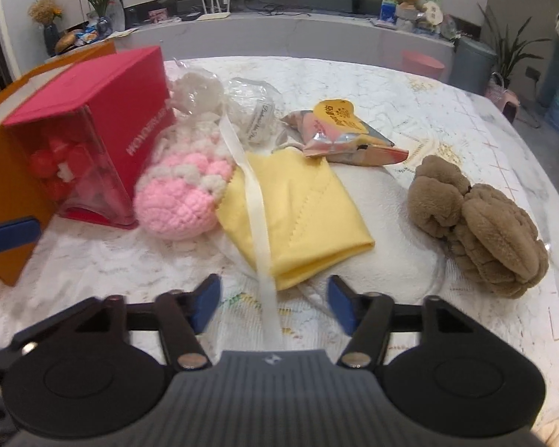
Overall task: Organize soft objects
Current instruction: 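Move the right gripper to the yellow cloth and grasp its edge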
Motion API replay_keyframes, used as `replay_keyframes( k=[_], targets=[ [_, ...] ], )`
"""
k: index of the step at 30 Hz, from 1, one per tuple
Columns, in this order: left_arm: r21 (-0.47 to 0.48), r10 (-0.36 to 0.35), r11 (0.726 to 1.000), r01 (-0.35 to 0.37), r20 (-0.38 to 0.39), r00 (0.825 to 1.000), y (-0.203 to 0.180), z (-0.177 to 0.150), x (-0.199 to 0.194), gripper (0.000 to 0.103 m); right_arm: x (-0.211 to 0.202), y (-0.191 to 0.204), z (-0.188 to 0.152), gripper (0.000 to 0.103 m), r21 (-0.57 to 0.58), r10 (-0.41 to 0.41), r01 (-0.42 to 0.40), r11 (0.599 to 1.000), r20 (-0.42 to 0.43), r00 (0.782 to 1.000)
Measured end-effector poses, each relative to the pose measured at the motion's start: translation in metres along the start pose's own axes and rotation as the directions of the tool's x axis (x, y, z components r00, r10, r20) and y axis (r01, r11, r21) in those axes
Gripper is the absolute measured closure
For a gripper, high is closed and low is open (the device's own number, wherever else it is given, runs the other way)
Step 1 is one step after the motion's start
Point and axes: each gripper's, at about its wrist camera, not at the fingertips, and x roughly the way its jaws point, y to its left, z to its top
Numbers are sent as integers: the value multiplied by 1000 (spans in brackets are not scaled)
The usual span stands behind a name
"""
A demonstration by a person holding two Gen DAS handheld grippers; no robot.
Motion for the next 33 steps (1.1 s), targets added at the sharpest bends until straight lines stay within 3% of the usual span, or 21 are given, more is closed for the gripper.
replay_keyframes(
  k=[3,7,12,18,19,21,23,26,27,33],
  targets=[
    [-24,-7,1000,7,-7,1000,4,1,-2,6,-11,-16,8,23,79,2,-7,997,66,998],
    [-40,-15,999,14,-21,1000,7,2,0,6,-11,-46,24,22,256,1,-24,966,90,996],
    [-67,-6,998,3,-40,999,11,4,7,6,16,-44,35,37,201,-57,45,978,54,997],
    [-94,-17,996,12,-60,998,17,6,6,6,35,-31,33,40,182,-41,36,983,24,999],
    [-96,-17,995,11,-58,998,18,6,6,6,35,-28,33,42,166,-48,43,985,25,999],
    [-96,-11,995,5,-55,998,18,6,5,6,36,-23,33,58,134,-42,38,990,29,999],
    [-90,-2,996,-2,-51,999,18,6,6,6,35,-18,32,68,111,-43,39,993,29,999],
    [-82,20,996,-24,-52,998,20,6,8,6,23,-12,31,98,80,-56,53,995,36,998],
    [-81,23,996,-27,-54,998,20,7,8,6,19,-12,31,102,77,-44,42,996,37,998],
    [-45,59,997,-63,-84,995,17,5,12,6,-24,-14,13,102,56,12,-14,998,35,999]
  ],
)
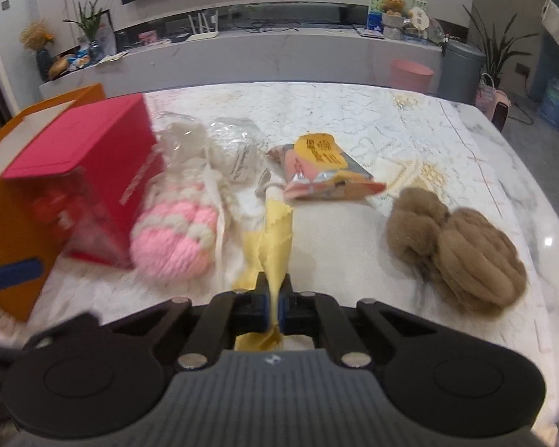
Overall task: Organize soft objects
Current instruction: 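Move the right gripper to the yellow cloth and grasp its edge, then lift the yellow cloth with the right gripper while the left gripper grasps the pink crocheted ball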
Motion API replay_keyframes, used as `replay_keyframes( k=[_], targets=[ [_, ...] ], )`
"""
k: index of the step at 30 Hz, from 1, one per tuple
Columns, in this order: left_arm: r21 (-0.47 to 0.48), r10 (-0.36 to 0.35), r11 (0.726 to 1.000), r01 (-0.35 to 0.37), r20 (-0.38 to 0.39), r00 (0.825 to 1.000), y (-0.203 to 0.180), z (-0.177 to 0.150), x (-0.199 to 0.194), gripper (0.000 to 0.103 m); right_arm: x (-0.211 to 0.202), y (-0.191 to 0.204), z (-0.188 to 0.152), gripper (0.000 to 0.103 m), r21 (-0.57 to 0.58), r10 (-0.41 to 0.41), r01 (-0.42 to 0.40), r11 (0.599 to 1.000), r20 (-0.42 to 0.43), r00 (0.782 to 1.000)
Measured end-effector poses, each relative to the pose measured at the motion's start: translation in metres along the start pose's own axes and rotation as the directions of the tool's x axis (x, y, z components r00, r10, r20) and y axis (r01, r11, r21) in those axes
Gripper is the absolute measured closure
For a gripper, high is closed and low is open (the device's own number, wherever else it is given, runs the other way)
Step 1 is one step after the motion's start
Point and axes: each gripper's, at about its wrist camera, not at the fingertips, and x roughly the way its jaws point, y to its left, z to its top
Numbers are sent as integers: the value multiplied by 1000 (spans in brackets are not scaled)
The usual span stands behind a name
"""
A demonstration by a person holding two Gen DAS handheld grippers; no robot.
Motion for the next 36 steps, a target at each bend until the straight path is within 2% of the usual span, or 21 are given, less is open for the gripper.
replay_keyframes(
  k=[3,6,10,13,16,19,21,23,25,27,31,34,36],
  targets=[
    [28,14,1000,-14,0,1000,-2,-2,0,6,-21,-12,-16,102,25,17,-16,1000,-26,1000],
    [46,13,999,-13,2,1000,-5,-3,-1,6,-30,-28,-32,102,32,-28,30,999,-57,998],
    [70,0,998,-1,16,1000,-7,-7,0,6,-26,-47,-41,102,109,-53,62,992,-85,995],
    [106,-83,991,80,20,996,-13,-9,-4,6,-27,-55,-43,102,151,-46,57,987,-76,996],
    [163,-192,969,187,11,981,-28,-15,-12,6,-31,-55,-44,102,141,-46,55,988,-71,996],
    [226,-219,951,212,5,976,-48,-20,-12,6,-33,-55,-40,102,147,-34,42,988,-55,998],
    [246,-194,951,186,7,981,-60,-21,-6,6,-35,-55,-37,102,154,-23,29,988,-43,999],
    [236,-132,965,118,41,990,-67,-21,2,6,-37,-56,-35,102,162,-26,31,986,-32,999],
    [216,-1,976,-21,104,995,-74,-19,11,6,-40,-57,-34,102,177,-25,29,984,-25,999],
    [176,114,975,-137,135,984,-79,-13,22,6,-42,-58,-32,102,181,-16,18,983,-16,1000],
    [75,165,981,-177,137,977,-82,-1,42,8,-44,-55,-30,101,153,3,-1,988,-12,1000],
    [106,223,965,-241,164,961,-88,0,53,16,-48,-56,-29,101,166,-16,14,986,12,1000],
    [143,223,959,-246,162,961,-89,-1,59,33,-52,-60,-28,101,194,-20,14,981,27,999]
  ],
)
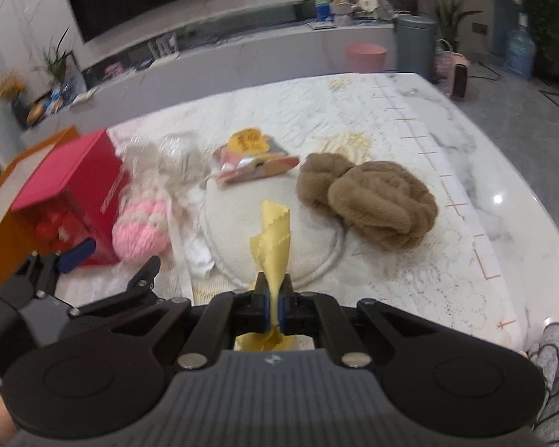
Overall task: Organize soft objects
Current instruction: 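Lift the yellow cloth with the right gripper while the left gripper grasps the pink crocheted ball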
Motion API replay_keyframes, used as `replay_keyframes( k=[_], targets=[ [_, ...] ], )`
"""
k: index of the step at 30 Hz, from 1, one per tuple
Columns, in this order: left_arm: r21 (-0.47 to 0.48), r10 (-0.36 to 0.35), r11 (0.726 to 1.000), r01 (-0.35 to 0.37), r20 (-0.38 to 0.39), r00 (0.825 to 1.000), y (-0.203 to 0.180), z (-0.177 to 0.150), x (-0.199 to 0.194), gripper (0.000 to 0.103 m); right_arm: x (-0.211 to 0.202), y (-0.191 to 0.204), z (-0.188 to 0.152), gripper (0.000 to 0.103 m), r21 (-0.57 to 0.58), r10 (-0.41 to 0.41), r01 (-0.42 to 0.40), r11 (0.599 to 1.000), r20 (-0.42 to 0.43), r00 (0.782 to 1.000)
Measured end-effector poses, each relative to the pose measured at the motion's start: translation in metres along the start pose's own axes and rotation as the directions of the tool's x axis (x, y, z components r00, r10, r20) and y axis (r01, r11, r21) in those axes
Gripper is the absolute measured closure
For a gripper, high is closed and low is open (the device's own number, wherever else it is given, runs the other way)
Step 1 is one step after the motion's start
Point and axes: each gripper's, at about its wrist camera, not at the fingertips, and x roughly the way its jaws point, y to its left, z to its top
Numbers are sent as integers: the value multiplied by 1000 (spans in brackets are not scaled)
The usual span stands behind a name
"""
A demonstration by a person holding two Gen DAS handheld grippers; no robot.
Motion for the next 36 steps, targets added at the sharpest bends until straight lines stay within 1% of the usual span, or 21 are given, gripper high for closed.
replay_keyframes(
  k=[1,2,4,6,7,9,12,15,17,21,23,24,27,28,30,33,35,36],
  targets=[
    [8,-15,1000,15,-2,1000,0,-1,1,36,-2,-1,0,101,5,5,-5,1000,5,1000],
    [10,-18,1000,18,-3,1000,1,-2,2,36,-3,-2,0,101,9,7,-7,1000,10,1000],
    [4,2,1000,-2,4,1000,2,-3,6,39,-6,-3,0,101,13,7,-7,1000,15,1000],
    [2,-6,1000,6,0,1000,4,-4,9,42,-7,-4,0,101,18,7,-7,1000,17,1000],
    [2,-17,1000,17,0,1000,4,-5,10,46,-7,-5,0,101,20,6,-7,1000,12,1000],
    [16,-42,999,42,1,999,6,-8,10,61,-5,-5,-1,101,22,2,-2,1000,7,1000],
    [8,-61,998,61,2,998,11,-11,3,71,-2,-3,0,101,14,5,-5,1000,1,1000],
    [-13,-69,998,69,-6,998,19,-8,-7,75,-1,1,1,101,-2,12,-12,1000,2,1000],
    [-54,-102,993,101,-18,995,29,-4,-16,76,-2,3,2,101,-14,13,-13,1000,5,1000],
    [-183,-232,957,225,-16,973,60,7,-38,82,-3,5,1,101,-25,22,-22,999,12,1000],
    [-236,-271,936,260,-15,963,75,10,-47,86,-2,7,0,101,-27,18,-18,999,9,1000],
    [-254,-280,929,269,-5,960,81,12,-53,88,-2,7,0,101,-28,17,-17,999,7,1000],
    [-282,-278,920,272,21,960,94,20,-65,90,1,11,-1,101,-37,16,-16,999,-2,1000],
    [-305,-290,908,286,35,956,99,24,-70,90,1,13,-1,101,-41,17,-17,999,-2,1000],
    [-345,-342,873,343,68,937,107,35,-78,90,2,16,-1,101,-47,23,-23,999,-1,1000],
    [-368,-429,825,430,89,899,124,51,-83,90,2,21,-1,101,-55,30,-29,998,1,1000],
    [-404,-492,774,488,101,865,135,55,-83,90,4,23,-2,101,-55,31,-31,998,0,1000],
    [-422,-528,745,517,102,843,140,55,-80,90,5,25,-2,101,-59,36,-36,998,-5,999]
  ],
)
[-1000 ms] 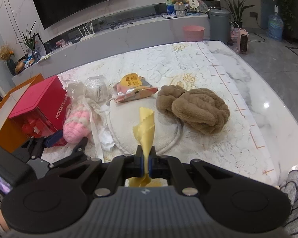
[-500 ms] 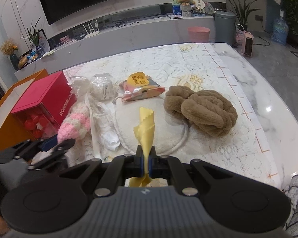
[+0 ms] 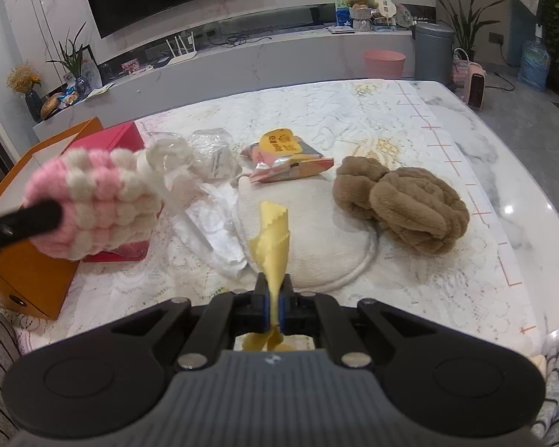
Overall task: Organize soft objects
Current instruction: 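Lift the yellow cloth with the right gripper while the left gripper grasps the pink crocheted ball, then carry the pink ball with the left gripper while the right gripper carries the yellow cloth over the shoebox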
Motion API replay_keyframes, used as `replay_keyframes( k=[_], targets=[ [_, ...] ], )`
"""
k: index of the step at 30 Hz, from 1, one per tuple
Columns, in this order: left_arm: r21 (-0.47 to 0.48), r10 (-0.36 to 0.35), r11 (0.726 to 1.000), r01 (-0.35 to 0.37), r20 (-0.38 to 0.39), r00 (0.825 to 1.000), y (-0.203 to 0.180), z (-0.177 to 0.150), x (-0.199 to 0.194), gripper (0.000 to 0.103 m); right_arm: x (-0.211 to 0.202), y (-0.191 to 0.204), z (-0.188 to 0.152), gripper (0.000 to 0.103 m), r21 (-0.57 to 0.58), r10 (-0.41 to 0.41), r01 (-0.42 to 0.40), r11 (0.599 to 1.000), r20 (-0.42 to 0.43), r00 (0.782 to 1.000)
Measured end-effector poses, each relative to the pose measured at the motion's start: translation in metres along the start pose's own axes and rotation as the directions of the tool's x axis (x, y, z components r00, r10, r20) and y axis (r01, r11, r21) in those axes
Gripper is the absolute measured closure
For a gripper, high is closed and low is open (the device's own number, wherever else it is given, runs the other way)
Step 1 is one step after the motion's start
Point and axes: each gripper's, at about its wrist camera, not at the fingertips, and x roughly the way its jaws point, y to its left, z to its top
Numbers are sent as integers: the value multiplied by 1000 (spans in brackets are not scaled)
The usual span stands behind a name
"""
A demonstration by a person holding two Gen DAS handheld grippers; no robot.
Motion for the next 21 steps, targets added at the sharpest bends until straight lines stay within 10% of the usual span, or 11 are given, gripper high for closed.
replay_keyframes(
  k=[21],
  targets=[
    [-98,-62,992,76,141,988,42,20,-24,91,-11,38,15,101,-75,82,-74,994,105,991]
  ],
)
